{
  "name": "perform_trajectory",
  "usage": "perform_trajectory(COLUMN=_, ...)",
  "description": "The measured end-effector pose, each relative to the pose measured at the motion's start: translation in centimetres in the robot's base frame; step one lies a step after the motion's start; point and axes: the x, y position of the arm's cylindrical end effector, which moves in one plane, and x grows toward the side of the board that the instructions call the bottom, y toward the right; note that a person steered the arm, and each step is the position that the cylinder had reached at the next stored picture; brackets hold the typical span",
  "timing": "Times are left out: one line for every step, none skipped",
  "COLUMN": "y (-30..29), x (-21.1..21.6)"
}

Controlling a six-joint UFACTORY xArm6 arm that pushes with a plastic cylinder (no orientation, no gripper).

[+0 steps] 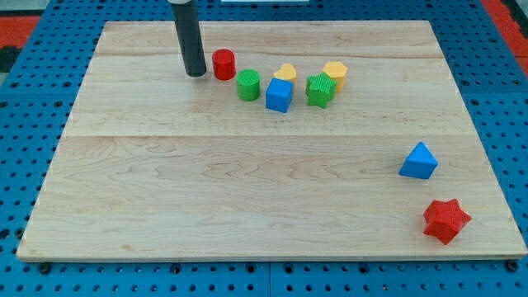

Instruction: Slide the red circle closer to the group of blocks

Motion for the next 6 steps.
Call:
perform_trajectory(y=2.8, x=-0.2)
perform_trajectory(y=6.7, x=-1.7)
perform_trajectory(y=7.2, x=-5.5)
perform_trajectory(y=8.2, x=-3.8)
perform_trajectory(y=9.2, x=-2.9)
perform_trajectory(y=10.4, x=-2.4)
